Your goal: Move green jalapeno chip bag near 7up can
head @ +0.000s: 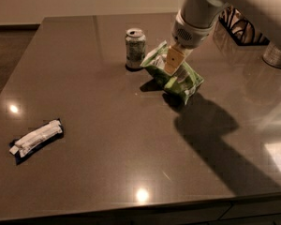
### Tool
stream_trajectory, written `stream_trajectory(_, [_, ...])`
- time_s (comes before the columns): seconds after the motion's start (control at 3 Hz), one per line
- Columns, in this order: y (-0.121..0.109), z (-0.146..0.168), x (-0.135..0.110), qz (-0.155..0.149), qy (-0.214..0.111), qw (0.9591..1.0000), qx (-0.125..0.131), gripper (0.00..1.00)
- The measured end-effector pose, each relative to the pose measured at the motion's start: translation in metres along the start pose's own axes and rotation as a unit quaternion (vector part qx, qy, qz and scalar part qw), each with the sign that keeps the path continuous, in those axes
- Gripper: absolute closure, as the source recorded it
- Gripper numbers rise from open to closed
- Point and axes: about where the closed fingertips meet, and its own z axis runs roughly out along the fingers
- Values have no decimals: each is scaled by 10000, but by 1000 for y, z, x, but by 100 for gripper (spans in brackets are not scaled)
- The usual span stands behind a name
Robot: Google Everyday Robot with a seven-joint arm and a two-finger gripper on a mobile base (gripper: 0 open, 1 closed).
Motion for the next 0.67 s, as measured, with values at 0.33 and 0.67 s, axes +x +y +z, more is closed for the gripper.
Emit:
stream_trajectory(0.33, [1,1,-1,-7,-1,10000,-1,0])
stream_trajectory(0.67, [1,1,-1,-7,-1,10000,-1,0])
